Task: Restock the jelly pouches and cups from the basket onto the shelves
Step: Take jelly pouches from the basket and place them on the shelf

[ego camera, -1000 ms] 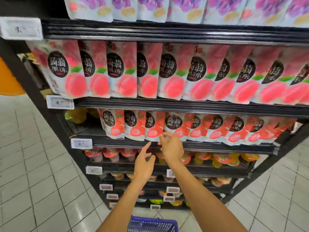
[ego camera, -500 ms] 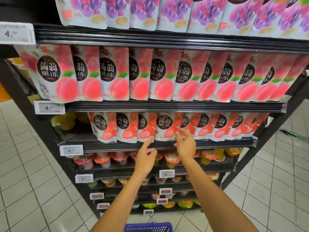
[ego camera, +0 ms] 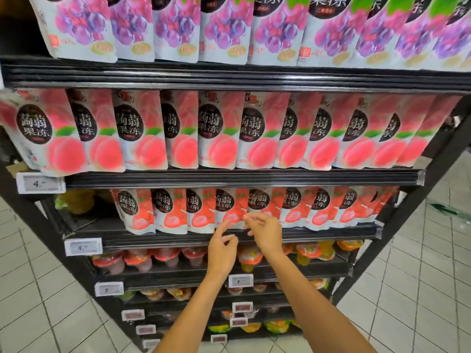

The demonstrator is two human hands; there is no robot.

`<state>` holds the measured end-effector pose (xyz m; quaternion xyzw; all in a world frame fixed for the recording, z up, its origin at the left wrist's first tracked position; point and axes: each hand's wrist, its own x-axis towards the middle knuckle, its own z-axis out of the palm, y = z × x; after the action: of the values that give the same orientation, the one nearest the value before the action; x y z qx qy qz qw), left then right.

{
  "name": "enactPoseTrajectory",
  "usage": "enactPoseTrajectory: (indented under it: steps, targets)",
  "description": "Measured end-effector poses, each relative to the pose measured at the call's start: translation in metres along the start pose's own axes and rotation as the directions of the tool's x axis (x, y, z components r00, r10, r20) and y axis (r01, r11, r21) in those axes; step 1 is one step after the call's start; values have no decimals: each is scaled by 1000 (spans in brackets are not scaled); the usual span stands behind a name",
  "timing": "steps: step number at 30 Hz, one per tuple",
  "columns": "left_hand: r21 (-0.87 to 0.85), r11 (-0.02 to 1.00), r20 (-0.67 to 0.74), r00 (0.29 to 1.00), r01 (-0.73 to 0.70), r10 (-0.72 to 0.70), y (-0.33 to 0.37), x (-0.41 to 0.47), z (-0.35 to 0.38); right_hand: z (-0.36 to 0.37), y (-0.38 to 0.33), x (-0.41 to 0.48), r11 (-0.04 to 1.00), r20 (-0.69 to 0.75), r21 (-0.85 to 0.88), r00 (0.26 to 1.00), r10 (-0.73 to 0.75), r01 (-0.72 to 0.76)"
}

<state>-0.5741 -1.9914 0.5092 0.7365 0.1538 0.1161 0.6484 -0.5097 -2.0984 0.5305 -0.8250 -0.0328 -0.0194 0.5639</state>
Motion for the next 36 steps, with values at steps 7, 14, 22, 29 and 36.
enactPoseTrajectory:
  steps: [7,14,22,29,36]
  targets:
    - [17,1000,-55,998,-24,25,2,3,28,-30,21,3,998,-541,-41,841,21,-52]
    - [42,999,-5,1000,-22,23,6,7,51,-27,30,10,998,-376,-45,924,-62,49]
    - [60,997,32,999,-46,44,11,12,70,-49,45,16,1000,-540,-3,842,0,-2]
    - [90,994,70,996,-61,54,10,8,101,-76,61,27,997,-546,0,835,70,-83]
    - [151,984,101,991,-98,83,10,6,123,-95,65,33,1000,-444,-1,896,17,-20]
